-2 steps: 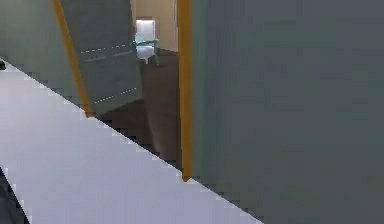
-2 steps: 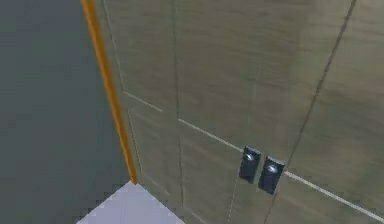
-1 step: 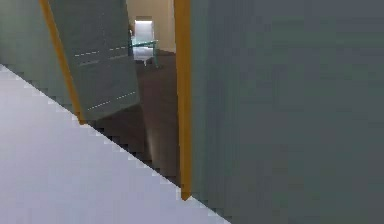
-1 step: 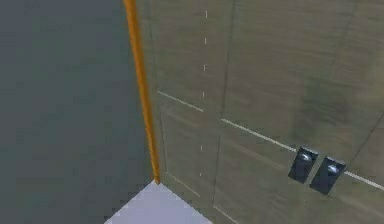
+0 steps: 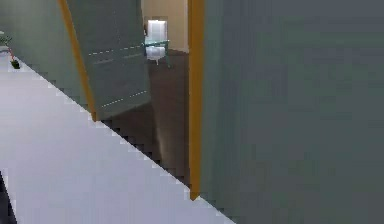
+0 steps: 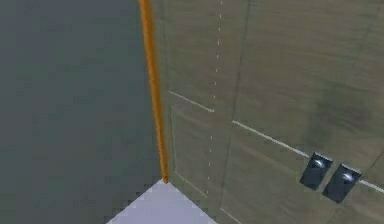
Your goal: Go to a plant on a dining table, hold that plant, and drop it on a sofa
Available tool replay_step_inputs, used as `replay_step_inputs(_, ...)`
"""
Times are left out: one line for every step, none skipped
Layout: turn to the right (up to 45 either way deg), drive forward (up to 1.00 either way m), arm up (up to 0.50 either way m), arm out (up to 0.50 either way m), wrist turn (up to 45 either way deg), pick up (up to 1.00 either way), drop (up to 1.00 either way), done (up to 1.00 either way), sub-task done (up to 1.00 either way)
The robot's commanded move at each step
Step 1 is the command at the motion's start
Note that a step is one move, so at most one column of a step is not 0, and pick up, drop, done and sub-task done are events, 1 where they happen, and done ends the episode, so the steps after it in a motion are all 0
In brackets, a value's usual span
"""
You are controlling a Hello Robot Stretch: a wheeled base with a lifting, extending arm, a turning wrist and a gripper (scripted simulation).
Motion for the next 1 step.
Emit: replay_step_inputs(0.0, 0.4, 0.0, 0.0, 0.0, 0.0, 0.0, 0.0, 0.0)
